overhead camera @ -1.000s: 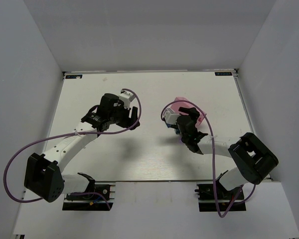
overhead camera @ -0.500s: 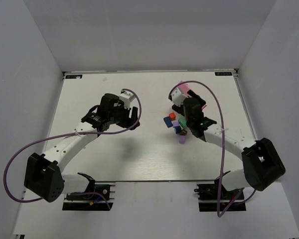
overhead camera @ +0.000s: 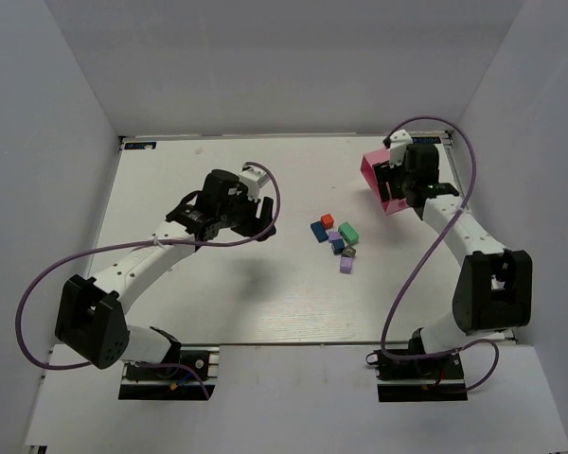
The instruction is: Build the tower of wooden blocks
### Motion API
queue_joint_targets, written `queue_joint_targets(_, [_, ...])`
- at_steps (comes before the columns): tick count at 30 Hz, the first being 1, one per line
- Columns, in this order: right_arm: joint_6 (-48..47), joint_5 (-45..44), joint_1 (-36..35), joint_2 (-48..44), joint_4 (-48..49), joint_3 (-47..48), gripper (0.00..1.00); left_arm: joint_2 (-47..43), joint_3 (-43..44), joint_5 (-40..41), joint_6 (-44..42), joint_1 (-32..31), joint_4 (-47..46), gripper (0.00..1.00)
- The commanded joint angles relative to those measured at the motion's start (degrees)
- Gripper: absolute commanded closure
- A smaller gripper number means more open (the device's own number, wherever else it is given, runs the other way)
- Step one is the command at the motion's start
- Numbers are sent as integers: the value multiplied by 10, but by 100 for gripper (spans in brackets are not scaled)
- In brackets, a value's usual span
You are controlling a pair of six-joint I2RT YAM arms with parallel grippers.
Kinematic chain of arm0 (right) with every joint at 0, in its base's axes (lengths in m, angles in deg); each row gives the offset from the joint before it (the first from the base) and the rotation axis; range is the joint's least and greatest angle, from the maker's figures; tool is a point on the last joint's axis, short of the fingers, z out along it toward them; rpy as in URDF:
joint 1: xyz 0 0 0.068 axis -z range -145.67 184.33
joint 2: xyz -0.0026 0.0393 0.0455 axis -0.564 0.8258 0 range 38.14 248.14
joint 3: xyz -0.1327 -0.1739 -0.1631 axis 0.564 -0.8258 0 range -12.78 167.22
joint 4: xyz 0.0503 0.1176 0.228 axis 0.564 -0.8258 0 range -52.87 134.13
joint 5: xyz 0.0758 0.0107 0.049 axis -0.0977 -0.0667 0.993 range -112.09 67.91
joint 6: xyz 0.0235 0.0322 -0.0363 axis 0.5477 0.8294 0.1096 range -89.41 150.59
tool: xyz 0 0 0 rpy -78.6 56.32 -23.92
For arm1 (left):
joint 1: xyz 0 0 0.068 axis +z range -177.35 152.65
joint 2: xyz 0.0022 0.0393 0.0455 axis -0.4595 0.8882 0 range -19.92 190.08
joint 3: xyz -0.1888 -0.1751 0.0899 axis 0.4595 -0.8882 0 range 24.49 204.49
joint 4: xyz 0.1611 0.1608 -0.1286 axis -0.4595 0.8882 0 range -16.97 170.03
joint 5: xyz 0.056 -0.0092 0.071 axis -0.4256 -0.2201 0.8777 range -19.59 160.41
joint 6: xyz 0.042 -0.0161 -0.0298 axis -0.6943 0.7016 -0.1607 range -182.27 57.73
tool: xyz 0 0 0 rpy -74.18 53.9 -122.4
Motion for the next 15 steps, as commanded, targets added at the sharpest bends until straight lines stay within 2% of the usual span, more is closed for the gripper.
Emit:
queue_joint_targets(1, [74,146,52,40,-75,71,100,6,33,2,0,-12,4,22])
queue_joint_targets(7, [123,274,128,94,-116,128,100,6,33,2,-5,-23,4,22])
queue_joint_targets(11, [152,368,155,142,-137,149,100,0,28,-4,-10,-23,-2,22])
queue_joint_targets(15, [167,423,185,170,-141,157,100,0,17,-9,-10,-28,-8,22])
